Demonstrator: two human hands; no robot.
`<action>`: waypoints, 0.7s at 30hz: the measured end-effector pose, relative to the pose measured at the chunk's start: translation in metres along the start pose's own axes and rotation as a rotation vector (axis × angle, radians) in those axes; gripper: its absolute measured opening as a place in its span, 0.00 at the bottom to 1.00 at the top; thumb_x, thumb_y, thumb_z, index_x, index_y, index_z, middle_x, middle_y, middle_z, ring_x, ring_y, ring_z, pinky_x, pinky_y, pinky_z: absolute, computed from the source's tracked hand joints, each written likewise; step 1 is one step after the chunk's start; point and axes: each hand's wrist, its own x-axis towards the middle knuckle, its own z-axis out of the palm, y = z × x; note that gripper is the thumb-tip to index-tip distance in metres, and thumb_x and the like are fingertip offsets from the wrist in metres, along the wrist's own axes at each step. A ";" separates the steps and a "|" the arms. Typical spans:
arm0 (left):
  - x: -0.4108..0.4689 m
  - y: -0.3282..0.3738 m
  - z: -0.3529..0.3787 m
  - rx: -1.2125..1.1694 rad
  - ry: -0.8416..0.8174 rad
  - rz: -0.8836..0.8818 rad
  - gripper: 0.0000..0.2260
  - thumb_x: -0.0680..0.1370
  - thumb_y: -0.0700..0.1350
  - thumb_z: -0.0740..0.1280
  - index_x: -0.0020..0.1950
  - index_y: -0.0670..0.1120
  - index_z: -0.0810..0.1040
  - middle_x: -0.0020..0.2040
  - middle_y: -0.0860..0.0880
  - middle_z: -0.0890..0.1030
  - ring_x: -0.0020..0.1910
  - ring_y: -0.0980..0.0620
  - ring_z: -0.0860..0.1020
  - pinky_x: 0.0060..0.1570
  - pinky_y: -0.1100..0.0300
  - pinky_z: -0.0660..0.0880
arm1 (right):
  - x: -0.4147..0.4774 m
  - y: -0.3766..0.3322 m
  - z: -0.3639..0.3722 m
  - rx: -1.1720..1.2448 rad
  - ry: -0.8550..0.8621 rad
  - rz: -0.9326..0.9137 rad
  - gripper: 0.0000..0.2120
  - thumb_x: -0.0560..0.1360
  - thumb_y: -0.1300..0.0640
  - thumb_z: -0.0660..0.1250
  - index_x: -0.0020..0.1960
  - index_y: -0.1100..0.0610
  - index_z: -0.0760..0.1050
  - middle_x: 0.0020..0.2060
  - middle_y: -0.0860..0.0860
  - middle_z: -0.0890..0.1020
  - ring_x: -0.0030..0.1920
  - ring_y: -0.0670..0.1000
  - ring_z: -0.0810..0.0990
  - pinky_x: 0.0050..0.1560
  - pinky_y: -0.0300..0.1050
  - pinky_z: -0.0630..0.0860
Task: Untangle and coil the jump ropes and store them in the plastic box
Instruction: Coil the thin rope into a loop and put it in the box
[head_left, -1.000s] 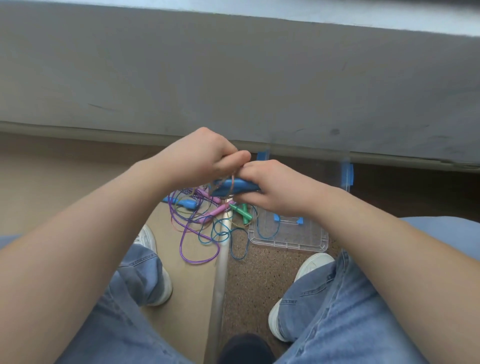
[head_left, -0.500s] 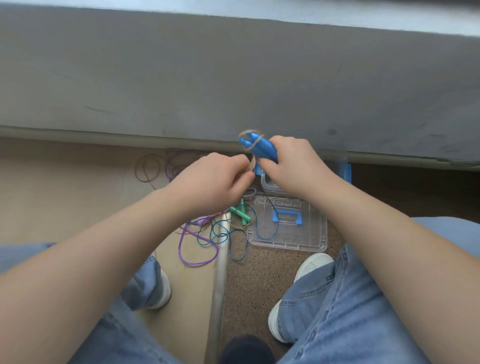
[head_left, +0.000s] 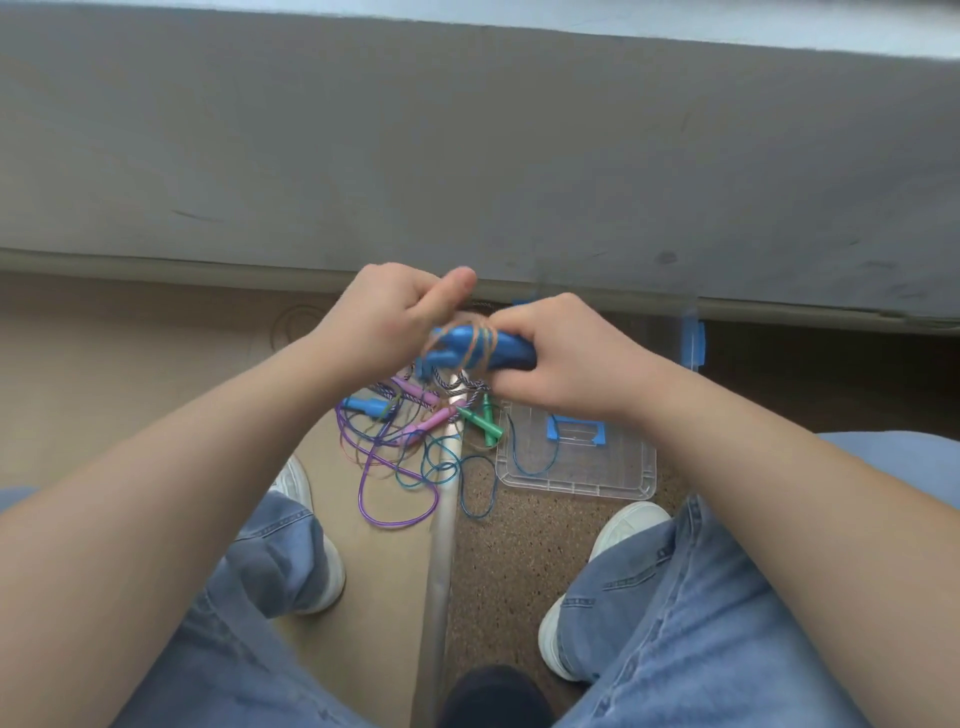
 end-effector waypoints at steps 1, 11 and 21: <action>-0.001 -0.001 0.003 -0.031 0.023 -0.049 0.25 0.83 0.57 0.57 0.31 0.43 0.67 0.24 0.52 0.63 0.26 0.54 0.60 0.31 0.54 0.61 | 0.001 0.001 -0.001 0.025 0.075 0.043 0.09 0.69 0.59 0.71 0.35 0.53 0.71 0.26 0.48 0.71 0.30 0.49 0.69 0.33 0.41 0.66; -0.019 0.015 0.027 0.300 -0.120 0.196 0.16 0.82 0.56 0.53 0.41 0.48 0.68 0.30 0.49 0.71 0.34 0.41 0.72 0.36 0.49 0.71 | 0.009 0.028 0.002 -0.104 0.210 0.349 0.05 0.73 0.56 0.66 0.40 0.56 0.72 0.34 0.51 0.75 0.39 0.57 0.75 0.37 0.46 0.64; -0.009 0.014 -0.010 0.423 -0.035 0.486 0.22 0.72 0.68 0.61 0.34 0.51 0.77 0.27 0.53 0.73 0.28 0.50 0.72 0.29 0.59 0.68 | 0.001 0.013 0.014 -0.276 -0.184 0.078 0.10 0.72 0.56 0.67 0.36 0.49 0.67 0.29 0.45 0.70 0.35 0.49 0.71 0.37 0.46 0.67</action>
